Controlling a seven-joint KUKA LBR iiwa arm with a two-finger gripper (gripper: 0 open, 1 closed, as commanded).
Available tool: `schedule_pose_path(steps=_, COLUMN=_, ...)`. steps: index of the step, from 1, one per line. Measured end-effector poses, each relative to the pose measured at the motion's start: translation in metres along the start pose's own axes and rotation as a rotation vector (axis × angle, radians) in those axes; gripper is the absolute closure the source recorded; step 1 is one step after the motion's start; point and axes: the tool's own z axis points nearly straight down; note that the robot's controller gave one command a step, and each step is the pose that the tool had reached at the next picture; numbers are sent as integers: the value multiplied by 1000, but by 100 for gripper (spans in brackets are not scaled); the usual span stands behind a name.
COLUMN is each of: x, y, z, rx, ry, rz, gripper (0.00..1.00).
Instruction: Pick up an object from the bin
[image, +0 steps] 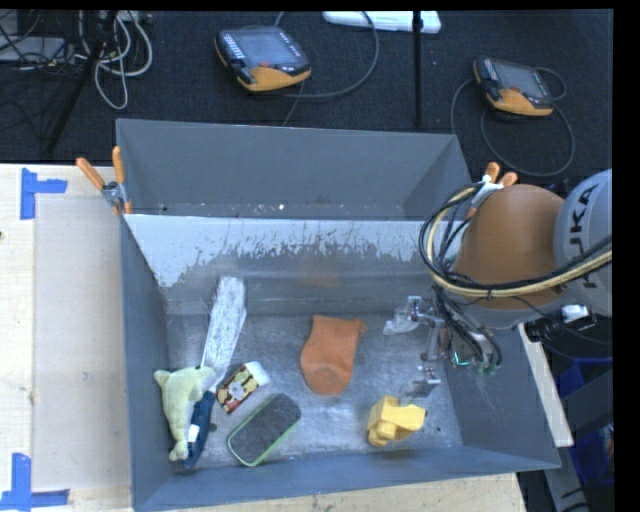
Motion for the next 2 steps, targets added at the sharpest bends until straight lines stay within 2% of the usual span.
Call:
schedule_pose_path(steps=1, x=15, y=8, z=18, rx=1, ry=-5, rz=-65, gripper=100)
schedule_pose_path(steps=2, x=15, y=8, z=18, rx=1, ry=-5, rz=-66, gripper=100)
